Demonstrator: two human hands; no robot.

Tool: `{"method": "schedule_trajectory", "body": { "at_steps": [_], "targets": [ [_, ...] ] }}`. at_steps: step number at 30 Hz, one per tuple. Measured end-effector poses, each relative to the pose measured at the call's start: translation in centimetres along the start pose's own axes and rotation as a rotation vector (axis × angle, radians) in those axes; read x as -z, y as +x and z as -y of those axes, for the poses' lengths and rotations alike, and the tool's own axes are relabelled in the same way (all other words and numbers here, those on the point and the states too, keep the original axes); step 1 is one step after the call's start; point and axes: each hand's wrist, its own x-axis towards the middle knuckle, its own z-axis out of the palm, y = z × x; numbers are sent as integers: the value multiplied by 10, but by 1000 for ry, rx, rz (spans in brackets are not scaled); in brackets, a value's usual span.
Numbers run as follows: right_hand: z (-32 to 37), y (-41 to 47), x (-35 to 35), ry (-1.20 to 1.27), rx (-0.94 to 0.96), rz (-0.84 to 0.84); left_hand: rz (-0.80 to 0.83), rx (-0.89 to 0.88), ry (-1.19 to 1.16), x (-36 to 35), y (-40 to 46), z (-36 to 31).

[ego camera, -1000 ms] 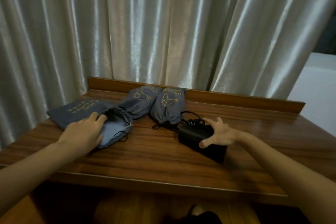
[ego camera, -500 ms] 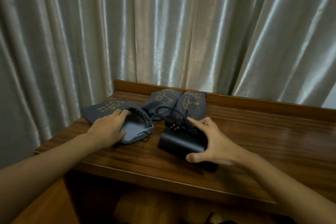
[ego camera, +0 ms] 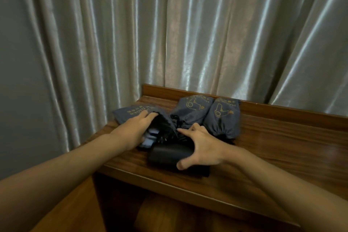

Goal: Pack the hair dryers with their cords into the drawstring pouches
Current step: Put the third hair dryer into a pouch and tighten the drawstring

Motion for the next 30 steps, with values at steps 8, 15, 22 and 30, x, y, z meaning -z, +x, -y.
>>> {"method": "schedule_trajectory", "body": {
  "at_steps": [8,15,22,30],
  "targets": [
    [33,34,17,604,-375,-56,-285,32,-183,-7,-18,-12],
    [44,50,-8,277,-491,-280,-525,89,-238,-16,-16,-11],
    [61,59,-32,-24,-183,-365,-476,167,-222,-19,-4,-36],
    [43,77,-47,150,-141,-296,-538,200,-410,-51,-16,-31]
  ]
}}
